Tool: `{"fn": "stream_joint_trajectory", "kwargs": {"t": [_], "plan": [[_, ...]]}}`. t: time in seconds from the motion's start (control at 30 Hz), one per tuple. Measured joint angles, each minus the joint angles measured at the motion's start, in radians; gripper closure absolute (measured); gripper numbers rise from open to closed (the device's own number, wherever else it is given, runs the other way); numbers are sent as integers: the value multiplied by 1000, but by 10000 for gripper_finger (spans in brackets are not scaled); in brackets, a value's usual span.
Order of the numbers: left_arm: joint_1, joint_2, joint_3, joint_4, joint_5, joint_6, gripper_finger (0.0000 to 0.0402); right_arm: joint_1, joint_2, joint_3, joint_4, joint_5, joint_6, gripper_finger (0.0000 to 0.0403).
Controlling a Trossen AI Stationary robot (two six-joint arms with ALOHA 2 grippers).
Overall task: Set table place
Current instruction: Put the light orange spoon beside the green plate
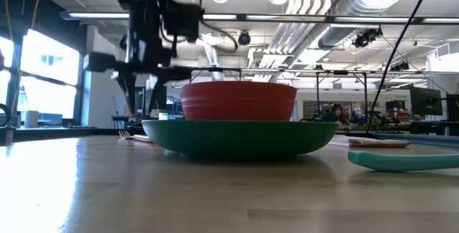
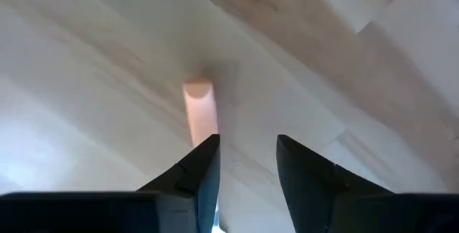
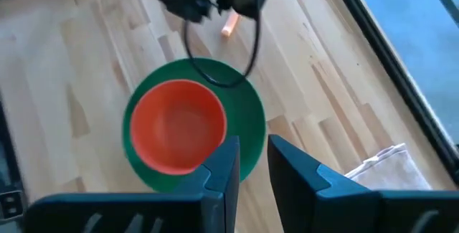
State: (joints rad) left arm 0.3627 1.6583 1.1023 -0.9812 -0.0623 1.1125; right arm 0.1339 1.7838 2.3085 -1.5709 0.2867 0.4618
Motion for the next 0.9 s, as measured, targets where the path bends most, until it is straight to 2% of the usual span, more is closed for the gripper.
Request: {"fn": "stream_joint_trajectory", "kwargs": {"t": [0.13,0.27,0.37,0.6,0.9], "plan": [[21,88,0,31,-59,40,279,27,-17,0,0,2,38,336],[42,118,0,87,-90,58,279,54,-18,0,0,2,64,336],[53,119,1,127,-91,92,279,67,-18,0,0,2,80,336],[85,119,1,101,-76,159,279,79,-21,0,0,21,107,336],[110,131,0,118,-58,179,279,78,-23,0,0,46,98,336]]}}
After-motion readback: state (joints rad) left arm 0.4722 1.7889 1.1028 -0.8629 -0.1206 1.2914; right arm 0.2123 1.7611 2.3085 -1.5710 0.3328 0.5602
